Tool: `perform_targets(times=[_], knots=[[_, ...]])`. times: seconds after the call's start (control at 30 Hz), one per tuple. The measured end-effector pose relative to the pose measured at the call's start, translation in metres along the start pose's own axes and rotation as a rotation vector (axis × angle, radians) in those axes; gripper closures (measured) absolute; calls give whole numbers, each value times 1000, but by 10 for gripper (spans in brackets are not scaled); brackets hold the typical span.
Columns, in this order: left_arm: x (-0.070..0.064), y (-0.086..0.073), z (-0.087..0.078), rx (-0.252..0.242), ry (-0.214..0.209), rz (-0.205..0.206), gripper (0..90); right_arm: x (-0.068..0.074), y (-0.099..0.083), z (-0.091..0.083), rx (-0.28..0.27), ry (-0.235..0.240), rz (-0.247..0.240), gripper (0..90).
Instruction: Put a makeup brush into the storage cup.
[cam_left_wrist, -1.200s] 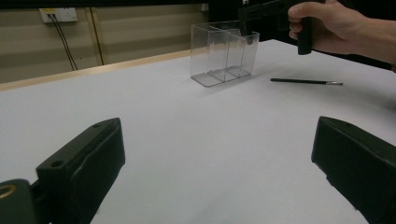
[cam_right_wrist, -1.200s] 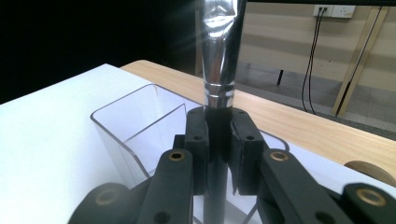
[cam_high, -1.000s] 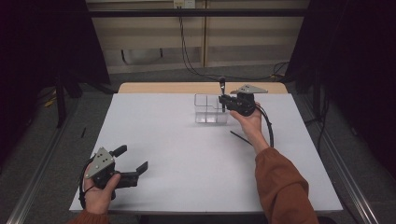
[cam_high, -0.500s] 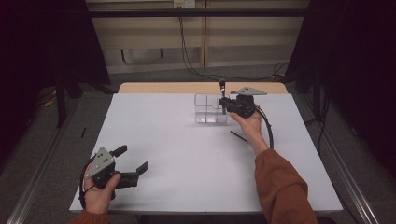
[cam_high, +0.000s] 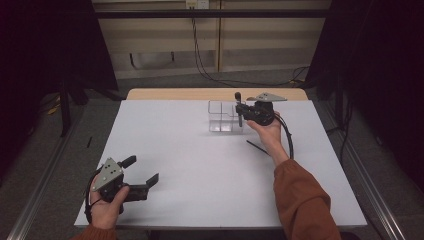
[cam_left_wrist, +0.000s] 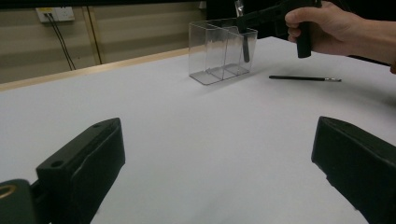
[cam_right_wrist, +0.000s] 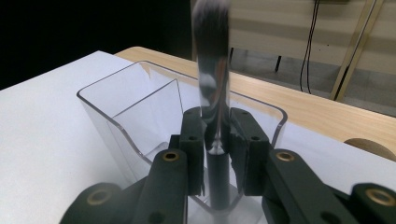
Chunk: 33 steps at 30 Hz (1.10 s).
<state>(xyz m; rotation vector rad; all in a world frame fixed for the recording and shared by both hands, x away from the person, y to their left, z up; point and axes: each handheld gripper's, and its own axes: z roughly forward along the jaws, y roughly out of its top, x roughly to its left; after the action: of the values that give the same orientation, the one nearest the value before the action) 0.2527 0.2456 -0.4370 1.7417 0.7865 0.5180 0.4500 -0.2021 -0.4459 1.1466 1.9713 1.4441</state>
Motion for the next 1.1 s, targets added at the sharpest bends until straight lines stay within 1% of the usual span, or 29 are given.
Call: perform_targets(times=[0.07,0.13,0.2,0.27,0.33,0.4,0.53,0.63,0.7,0.77,0.8,0.87,0.93,1.0,1.07,1.1], knots=[[0,0,0,-1,2,0,27,0,-1,0,-12,8,9,731],[0,0,0,-1,1,0,27,-1,-1,-1,-19,-1,12,678],[0,0,0,-1,1,0,28,-1,-1,-2,-26,-2,17,596],[0,0,0,-1,2,0,28,-1,0,-2,-23,-18,12,501],[0,0,0,0,1,-2,28,0,1,-4,-30,-11,14,439],[0,0,0,1,1,-2,27,2,1,-5,-30,-15,-5,378],[1,0,0,1,3,-2,28,4,2,-8,-44,-17,-1,282],[1,0,-1,-3,6,-12,28,6,3,-11,-55,-28,4,170],[2,0,-1,-3,6,-12,28,6,3,-14,-66,-18,23,125],[2,0,-1,-5,8,-11,27,7,3,-17,-75,-33,20,107],[2,0,-2,-4,10,-9,28,8,3,-18,-72,-32,17,91],[3,0,-2,-4,13,-9,27,8,1,-21,-73,-33,29,49],[3,0,-2,-4,15,-15,27,8,0,-23,-76,-27,32,45],[3,0,-1,-2,9,-13,28,8,-1,-26,-77,-22,35,4],[4,0,-1,0,4,-12,29,8,-2,-30,-83,-16,56,5],[4,0,-1,-1,6,-12,29,8,-2,-32,-88,-13,56,0]])
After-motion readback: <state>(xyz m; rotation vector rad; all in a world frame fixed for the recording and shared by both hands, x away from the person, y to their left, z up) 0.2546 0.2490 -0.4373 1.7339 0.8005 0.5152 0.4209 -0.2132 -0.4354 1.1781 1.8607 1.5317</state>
